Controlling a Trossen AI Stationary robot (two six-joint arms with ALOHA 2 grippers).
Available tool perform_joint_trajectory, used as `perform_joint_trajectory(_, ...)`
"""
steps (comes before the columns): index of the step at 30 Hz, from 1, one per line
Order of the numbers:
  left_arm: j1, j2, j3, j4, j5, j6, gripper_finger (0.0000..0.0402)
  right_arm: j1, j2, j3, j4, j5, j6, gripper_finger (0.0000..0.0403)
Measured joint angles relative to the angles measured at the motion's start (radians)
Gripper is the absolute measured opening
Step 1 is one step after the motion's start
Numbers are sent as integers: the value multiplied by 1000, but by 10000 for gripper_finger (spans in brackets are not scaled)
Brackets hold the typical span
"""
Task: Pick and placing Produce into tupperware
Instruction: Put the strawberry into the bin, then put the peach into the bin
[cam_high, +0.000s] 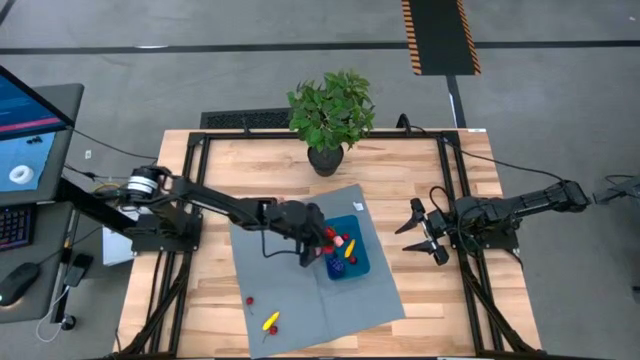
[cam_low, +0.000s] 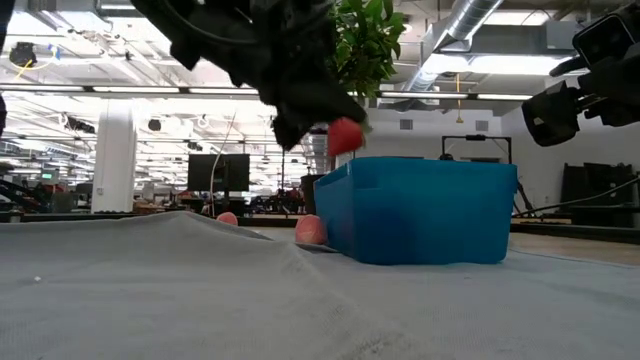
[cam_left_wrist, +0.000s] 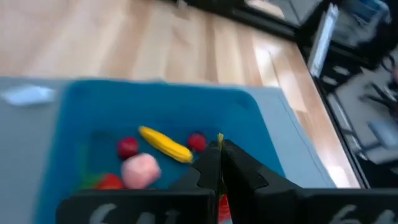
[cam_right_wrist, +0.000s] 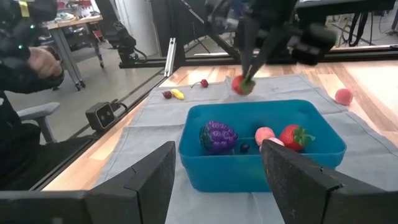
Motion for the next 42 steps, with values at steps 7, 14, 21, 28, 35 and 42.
perform_joint_trajectory(7, 2, 92, 60, -3, 30, -4, 0, 1, 0, 0, 1, 0, 0, 260)
perform_joint_trajectory(14, 6, 89, 79, -11, -88, -34, 16, 0, 0, 0, 0, 0, 1, 260)
perform_joint_trajectory(21, -8, 89, 78, 57, -92, -13, 123, 0, 0, 0, -3, 0, 1, 260)
perform_joint_trajectory(28, -27, 79, 75, 193, -73, 150, 196, 0, 0, 0, 85, -1, 34, 260)
perform_joint_trajectory(35, -45, -17, 7, 255, -48, 268, 210, 0, 0, 0, 126, -3, 63, 260)
perform_joint_trajectory(42, -75, -308, -264, 373, 87, 295, 211, 1, 4, 0, 201, -4, 107, 260)
